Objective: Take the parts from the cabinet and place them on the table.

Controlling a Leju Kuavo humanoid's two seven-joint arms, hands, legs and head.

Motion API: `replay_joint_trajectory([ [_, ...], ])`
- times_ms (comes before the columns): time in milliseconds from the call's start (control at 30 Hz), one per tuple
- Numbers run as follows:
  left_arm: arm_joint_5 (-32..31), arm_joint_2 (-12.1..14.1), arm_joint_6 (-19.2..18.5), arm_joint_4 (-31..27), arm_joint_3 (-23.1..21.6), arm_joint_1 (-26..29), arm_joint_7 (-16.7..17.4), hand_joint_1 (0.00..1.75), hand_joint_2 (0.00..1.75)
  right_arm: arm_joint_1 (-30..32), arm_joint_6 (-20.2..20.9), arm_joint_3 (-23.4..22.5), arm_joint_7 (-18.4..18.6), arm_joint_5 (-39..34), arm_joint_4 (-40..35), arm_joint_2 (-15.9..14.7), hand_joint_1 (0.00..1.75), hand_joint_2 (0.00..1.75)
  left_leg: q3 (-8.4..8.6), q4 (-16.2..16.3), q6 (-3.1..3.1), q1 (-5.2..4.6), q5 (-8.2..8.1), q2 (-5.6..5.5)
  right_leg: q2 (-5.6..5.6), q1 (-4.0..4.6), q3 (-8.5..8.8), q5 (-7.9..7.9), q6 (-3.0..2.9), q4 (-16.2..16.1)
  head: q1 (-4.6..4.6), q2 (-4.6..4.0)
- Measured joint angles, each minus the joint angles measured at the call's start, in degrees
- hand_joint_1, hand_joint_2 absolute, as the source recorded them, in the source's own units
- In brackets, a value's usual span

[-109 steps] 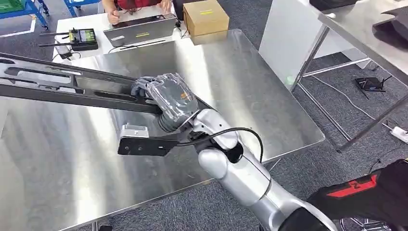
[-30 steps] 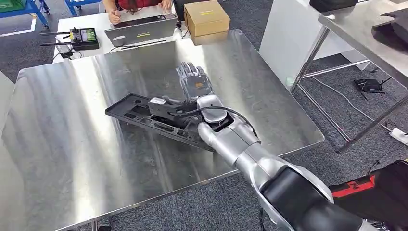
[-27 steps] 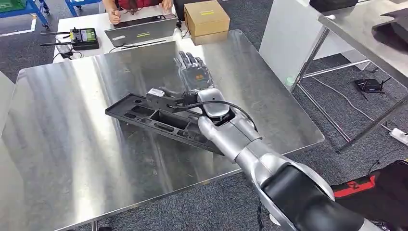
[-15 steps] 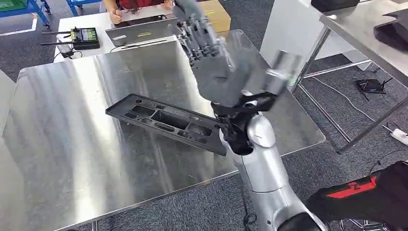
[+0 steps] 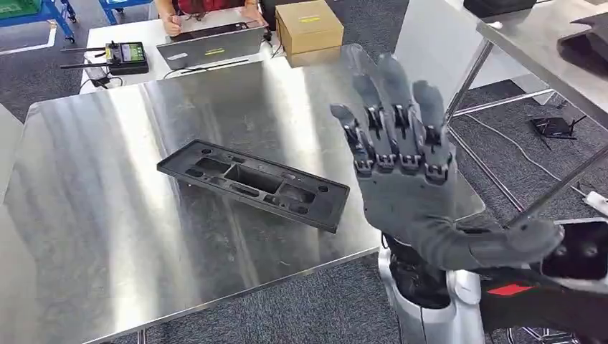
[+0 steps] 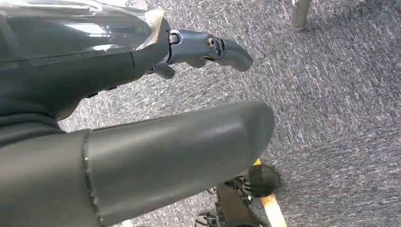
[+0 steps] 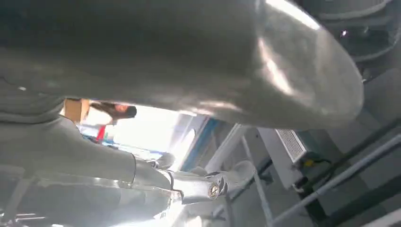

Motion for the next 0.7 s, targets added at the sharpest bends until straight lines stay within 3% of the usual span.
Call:
replay_joint_trajectory([
  [100, 0.0, 0.1, -0.3, 0.0, 0.2, -0.1, 0.0, 0.00, 0.00, 2.3, -0.4, -0.5, -0.6, 0.8, -2.1, -0.7, 0.00, 0.00, 0.03, 0.0, 0.15, -0.10, -0.10, 0.04, 0.04, -0.13, 0.00, 0.00, 0.02, 0.0, 0.00, 0.00],
  [300, 0.3, 0.1, -0.4, 0.0, 0.6, -0.2, -0.1, 0.00, 0.00, 5.9, -2.7, -3.2, -2.7, 4.7, -4.0, -1.7, 0.00, 0.00, 0.10, 0.3, 0.86, -0.62, -0.54, 0.01, 0.03, -0.60, 0.24, -0.31, 0.68, -0.1, 0.00, 0.00],
  [367, 0.3, 0.2, -0.4, 0.0, 0.7, -0.3, -0.1, 0.00, 0.00, 6.8, -3.1, -4.0, -3.4, 5.8, -4.7, -1.9, 0.00, 0.00, 0.26, 0.1, 1.48, -0.79, -0.25, 0.03, 0.03, -0.72, 0.91, -0.06, 1.16, -0.2, -0.02, 0.00],
  [400, 0.3, 0.1, -0.4, 0.0, 0.7, -0.3, -0.1, 0.00, 0.00, 7.1, -3.6, -4.4, -3.6, 6.3, -5.2, -1.9, 0.00, 0.00, 0.78, -0.9, 1.98, -0.06, 0.19, 0.27, 0.03, -0.65, 0.76, -0.70, 1.21, 0.2, -0.02, 0.00],
  [433, 0.3, 0.0, -0.4, 0.0, 0.7, -0.4, -0.1, 0.00, 0.00, 7.4, -3.8, -4.8, -3.9, 6.5, -5.5, -2.1, 0.00, 0.00, 1.00, -1.2, 2.17, -0.20, 0.33, 0.42, -0.02, -0.60, 0.19, -1.66, 1.13, 1.4, 0.04, 0.00],
  [533, 0.1, 0.1, -0.5, 0.0, 0.7, -0.7, 0.0, 0.00, 0.00, 8.3, -4.2, -5.9, -4.2, 7.2, -5.9, -2.4, 0.00, 0.00, 0.95, -1.2, 2.33, -0.06, 0.39, 0.55, 0.01, -0.97, -5.78, -7.33, 0.52, 14.2, 0.15, 0.00],
  [567, 0.1, 0.1, -0.5, 0.0, 0.7, -0.8, 0.0, 0.00, 0.00, 8.7, -4.4, -6.1, -4.2, 7.3, -5.9, -2.4, 0.00, 0.00, 0.90, -1.2, 2.32, -0.05, 0.39, 0.60, 0.01, -1.10, -7.44, -8.17, 0.84, 17.6, 0.18, 0.00],
  [600, 0.1, 0.1, -0.5, 0.0, 0.8, -0.8, 0.0, 0.00, 0.00, 9.0, -4.6, -6.4, -4.2, 7.4, -5.9, -2.5, 0.00, 0.00, 0.90, -1.2, 2.25, 0.05, 0.43, 0.63, 0.00, -1.30, -7.65, -7.68, 1.45, 18.0, 0.17, 0.00],
  [633, 0.1, 0.0, -0.5, 0.0, 0.8, -0.8, 0.0, 0.00, 0.00, 9.1, -4.6, -6.6, -4.2, 7.4, -5.9, -2.5, 0.00, 0.00, 0.89, -1.2, 2.07, 0.16, 0.53, 0.63, -0.02, -1.51, -6.39, -6.19, 2.26, 15.5, 0.18, 0.00],
  [700, 0.1, -0.1, -0.5, 0.0, 0.8, -0.9, 0.0, 0.00, 0.00, 9.1, -4.6, -6.8, -4.2, 7.4, -6.2, -2.6, 0.00, 0.00, 0.85, -1.0, 1.53, 0.53, 0.75, 0.58, -0.09, -2.08, -1.06, -1.97, 3.93, 5.0, 0.20, 0.00],
])
